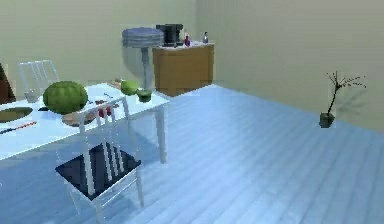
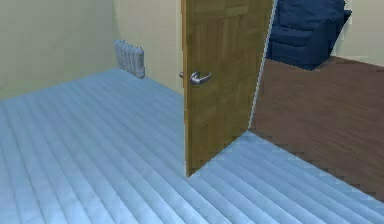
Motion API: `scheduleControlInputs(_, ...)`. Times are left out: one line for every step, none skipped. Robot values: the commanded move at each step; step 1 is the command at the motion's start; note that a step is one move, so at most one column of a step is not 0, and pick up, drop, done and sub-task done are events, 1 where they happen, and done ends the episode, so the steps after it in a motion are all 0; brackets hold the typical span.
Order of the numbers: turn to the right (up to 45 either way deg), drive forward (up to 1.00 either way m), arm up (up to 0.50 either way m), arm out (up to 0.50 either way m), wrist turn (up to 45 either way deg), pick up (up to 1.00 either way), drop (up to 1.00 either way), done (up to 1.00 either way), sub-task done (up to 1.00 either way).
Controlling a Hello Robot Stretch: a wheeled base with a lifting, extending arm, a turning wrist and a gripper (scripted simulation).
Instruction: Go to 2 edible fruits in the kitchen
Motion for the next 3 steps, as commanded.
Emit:
scheduleControlInputs(0.0, 0.60, 0.00, 0.00, 0.0, 0.00, 0.00, 0.00, 0.00)
scheduleControlInputs(-45.0, 0.00, 0.00, 0.00, 0.0, 0.00, 0.00, 0.00, 0.00)
scheduleControlInputs(0.0, 0.00, 0.00, 0.00, 0.0, 0.00, 0.00, 0.00, 1.00)
